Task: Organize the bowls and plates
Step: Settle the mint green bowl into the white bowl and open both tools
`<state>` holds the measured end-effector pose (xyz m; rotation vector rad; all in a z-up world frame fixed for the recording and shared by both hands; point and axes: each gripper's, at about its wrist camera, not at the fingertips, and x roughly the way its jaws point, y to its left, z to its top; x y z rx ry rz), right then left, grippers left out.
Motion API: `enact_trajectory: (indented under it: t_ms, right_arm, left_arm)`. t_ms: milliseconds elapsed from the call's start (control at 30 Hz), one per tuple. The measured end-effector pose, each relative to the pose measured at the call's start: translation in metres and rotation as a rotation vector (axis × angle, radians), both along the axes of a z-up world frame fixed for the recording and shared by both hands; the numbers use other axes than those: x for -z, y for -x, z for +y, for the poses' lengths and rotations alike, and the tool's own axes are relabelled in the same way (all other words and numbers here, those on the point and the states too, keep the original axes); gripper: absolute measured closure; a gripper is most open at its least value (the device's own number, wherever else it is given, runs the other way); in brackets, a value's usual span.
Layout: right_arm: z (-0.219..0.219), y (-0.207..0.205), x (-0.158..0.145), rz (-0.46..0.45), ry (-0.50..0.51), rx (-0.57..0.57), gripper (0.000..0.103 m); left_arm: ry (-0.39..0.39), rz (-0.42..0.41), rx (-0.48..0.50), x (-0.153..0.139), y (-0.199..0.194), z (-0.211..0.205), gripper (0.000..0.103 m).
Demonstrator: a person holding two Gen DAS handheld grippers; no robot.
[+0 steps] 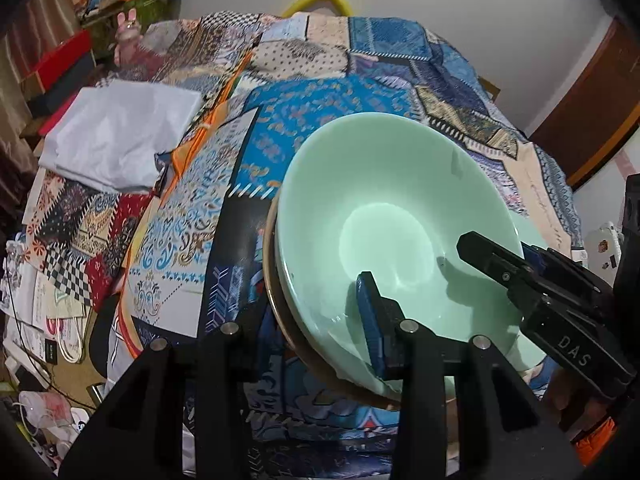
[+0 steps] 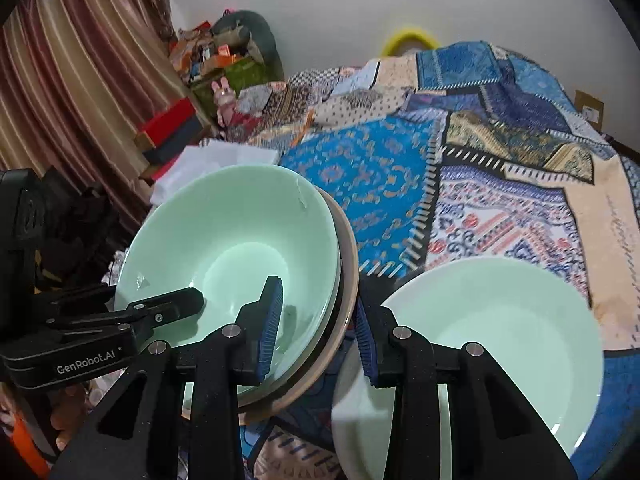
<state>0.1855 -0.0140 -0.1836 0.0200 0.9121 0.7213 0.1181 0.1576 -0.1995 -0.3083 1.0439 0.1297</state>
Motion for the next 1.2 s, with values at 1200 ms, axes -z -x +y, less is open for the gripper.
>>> enact_trajectory:
  t_ms: [1200]
  right_arm:
    - [-0.126,0.018,-0.037,-0.072,-0.049,0.203,0.071]
  left_arm:
    - [-0.031,-0.08,0.204,-0.055,-0.015,-0.126,0.065]
